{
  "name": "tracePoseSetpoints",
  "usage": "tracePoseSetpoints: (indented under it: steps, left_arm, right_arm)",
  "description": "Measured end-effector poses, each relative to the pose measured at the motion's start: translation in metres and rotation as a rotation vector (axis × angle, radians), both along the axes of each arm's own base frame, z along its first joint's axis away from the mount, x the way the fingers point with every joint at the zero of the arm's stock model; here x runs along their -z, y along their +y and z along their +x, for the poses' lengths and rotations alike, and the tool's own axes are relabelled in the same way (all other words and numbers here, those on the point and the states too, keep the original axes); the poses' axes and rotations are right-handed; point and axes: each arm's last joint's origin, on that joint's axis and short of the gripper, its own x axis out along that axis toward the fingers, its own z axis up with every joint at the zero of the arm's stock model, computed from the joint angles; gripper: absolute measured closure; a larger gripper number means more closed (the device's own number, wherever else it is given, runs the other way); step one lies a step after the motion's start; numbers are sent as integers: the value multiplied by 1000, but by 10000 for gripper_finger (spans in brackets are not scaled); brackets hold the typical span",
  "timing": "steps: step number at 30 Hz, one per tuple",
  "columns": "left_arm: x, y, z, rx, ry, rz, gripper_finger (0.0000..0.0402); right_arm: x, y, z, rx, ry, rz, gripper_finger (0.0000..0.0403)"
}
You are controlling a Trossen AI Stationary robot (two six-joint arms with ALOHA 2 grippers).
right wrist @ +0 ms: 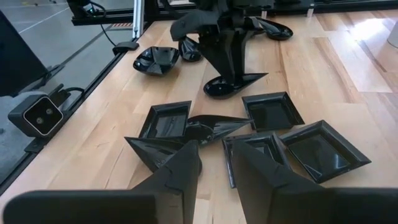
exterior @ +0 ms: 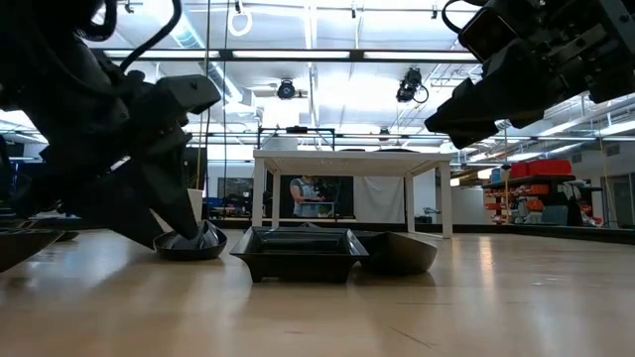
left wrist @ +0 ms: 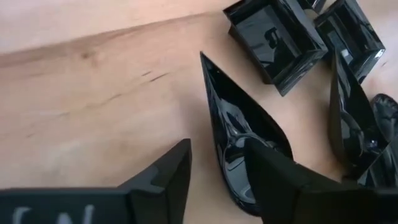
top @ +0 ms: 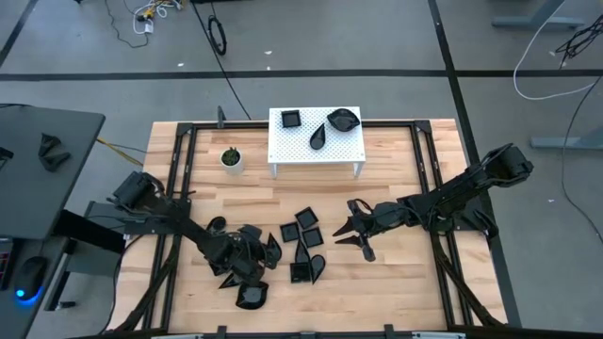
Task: Pick & Place Mini shaped plates
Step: Stack the black plate on top of the black plate on the shelf
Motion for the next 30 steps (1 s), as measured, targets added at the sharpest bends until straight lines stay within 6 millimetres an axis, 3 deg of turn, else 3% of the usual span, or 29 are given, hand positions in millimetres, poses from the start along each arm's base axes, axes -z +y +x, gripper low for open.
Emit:
tracePoseSetpoints:
  steps: [13, 19, 26, 30]
  left_arm:
    - [-6, 0, 2, 61, -3, 63, 388]
    - [-37, 3, 10, 110, -23, 159, 390]
    - [-87, 25, 58, 190, -59, 448, 396]
    - [-107, 42, 80, 186, -41, 630, 394]
  right_arm:
    - [0, 0, 0, -1, -5, -2, 300]
    - [-1, -1, 1, 31, -15, -14, 300]
    - [-14, -7, 6, 154, -148, -1, 300]
    - [-24, -16, 7, 318, -235, -38, 296]
